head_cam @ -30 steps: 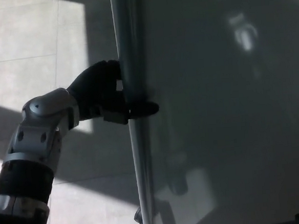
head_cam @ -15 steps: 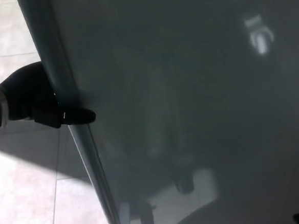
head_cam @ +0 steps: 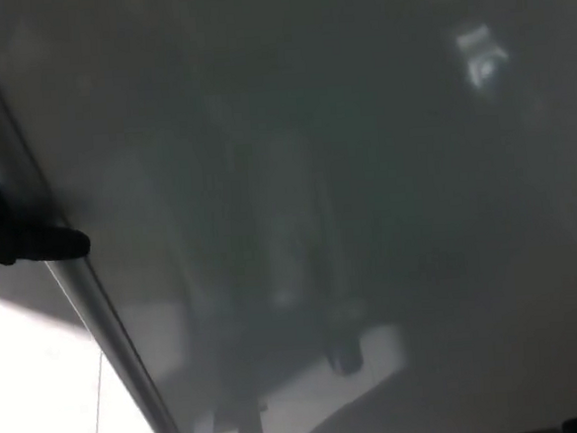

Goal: A white board is being place on the right hand side and parallel to the robot and the robot uses its left hand to grab on the leftside of the whiteboard and drag the whiteboard from the right hand side to the left hand side

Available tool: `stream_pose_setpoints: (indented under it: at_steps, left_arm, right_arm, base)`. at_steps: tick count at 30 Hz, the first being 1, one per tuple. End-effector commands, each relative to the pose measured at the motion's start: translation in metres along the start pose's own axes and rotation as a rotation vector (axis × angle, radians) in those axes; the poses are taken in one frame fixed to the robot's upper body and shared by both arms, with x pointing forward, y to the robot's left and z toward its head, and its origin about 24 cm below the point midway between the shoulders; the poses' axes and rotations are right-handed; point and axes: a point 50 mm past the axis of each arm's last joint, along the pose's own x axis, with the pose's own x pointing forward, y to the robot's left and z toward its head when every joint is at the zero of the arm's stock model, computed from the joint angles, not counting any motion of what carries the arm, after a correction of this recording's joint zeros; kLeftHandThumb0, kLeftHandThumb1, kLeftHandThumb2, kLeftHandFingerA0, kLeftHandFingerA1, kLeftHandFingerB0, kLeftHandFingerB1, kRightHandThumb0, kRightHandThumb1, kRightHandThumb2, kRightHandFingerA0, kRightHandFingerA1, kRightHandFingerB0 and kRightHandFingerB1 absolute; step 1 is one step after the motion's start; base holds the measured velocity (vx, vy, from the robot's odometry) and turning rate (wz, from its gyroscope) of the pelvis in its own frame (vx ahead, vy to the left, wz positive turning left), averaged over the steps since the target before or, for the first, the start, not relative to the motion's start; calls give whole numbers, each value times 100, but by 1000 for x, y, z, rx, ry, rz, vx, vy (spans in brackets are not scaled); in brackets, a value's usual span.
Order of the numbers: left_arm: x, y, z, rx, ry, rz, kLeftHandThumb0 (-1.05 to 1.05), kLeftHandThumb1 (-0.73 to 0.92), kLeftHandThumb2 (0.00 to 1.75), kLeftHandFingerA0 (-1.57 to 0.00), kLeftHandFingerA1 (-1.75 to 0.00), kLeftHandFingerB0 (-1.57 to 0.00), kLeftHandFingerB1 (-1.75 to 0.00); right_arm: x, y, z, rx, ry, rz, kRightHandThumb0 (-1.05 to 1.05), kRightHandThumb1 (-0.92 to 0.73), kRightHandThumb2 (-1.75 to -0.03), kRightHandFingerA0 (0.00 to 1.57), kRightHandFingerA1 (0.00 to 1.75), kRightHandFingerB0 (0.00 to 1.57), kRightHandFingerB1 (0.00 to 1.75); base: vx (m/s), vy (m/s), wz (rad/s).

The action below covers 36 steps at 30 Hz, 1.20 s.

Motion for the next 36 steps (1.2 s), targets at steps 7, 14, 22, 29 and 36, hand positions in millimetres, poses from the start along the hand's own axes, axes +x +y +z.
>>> stream_pose_setpoints:
  at_steps: [7,14,22,29,36]
  left_arm:
    - [-62,22,-15,-36,23,21,-7,64,59,-91,-90,-94,-66]
    - [-98,27,-26,-68,41,59,-5,70,62,-87,-89,-85,-73]
    - [-141,31,-41,-114,72,158,5,75,71,-77,-91,-75,-86]
    - [-166,30,-50,-104,106,210,7,75,69,-79,-106,-75,-81]
    - [-193,32,-56,-133,153,325,5,76,69,-75,-95,-72,-86]
  right_arm:
    - [-2,-7,0,-21,1,-8,-71,-81,-71,62,130,37,82]
    - [-2,-7,0,-35,-3,-12,-74,-82,-71,63,129,38,84]
    - [-2,-7,-2,-38,19,-10,-70,-81,-72,63,127,39,84]
    - [-4,-5,-4,-57,20,-2,-69,-82,-71,63,129,38,84]
    - [-2,-1,-5,-52,31,-8,-72,-82,-71,62,126,40,84]
  base:
    - [0,0,0]
    - [0,0,0]
    - [0,0,0]
    - [0,0,0]
    - [0,0,0]
